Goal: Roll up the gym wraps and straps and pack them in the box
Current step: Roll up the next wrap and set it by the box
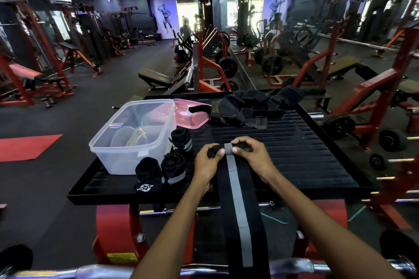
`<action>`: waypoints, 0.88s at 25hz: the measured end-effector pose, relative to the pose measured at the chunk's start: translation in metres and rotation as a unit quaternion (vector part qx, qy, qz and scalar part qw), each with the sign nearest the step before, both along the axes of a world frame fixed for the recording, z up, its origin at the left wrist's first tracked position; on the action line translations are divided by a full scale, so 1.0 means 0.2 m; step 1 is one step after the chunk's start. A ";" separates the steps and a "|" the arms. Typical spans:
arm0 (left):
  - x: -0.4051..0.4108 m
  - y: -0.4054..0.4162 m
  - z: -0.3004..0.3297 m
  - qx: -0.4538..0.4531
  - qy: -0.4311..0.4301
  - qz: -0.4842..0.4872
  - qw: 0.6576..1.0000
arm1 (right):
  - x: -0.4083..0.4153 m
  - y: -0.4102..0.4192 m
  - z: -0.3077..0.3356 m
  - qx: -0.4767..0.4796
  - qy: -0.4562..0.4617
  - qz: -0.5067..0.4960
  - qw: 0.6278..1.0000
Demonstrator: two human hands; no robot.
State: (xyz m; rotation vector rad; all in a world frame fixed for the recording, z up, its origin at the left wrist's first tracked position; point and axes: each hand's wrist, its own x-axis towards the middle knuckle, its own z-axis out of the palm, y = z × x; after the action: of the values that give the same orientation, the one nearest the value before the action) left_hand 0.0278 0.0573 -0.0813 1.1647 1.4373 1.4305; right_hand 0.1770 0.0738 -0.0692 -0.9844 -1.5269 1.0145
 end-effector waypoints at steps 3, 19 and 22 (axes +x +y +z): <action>-0.01 -0.01 0.00 0.028 0.012 0.008 0.999 | -0.01 0.00 -0.01 -0.029 0.007 -0.002 1.000; -0.01 0.00 0.00 -0.029 -0.026 0.021 0.999 | 0.01 0.00 -0.01 -0.040 0.012 0.010 0.999; -0.02 0.00 -0.01 -0.018 0.009 0.027 0.999 | 0.00 -0.01 -0.01 -0.052 0.006 0.013 0.999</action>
State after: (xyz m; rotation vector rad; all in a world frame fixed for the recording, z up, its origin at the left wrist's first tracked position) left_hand 0.0247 0.0573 -0.0834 1.1269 1.5118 1.4296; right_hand 0.1772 0.0723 -0.0712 -1.0310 -1.4932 1.1262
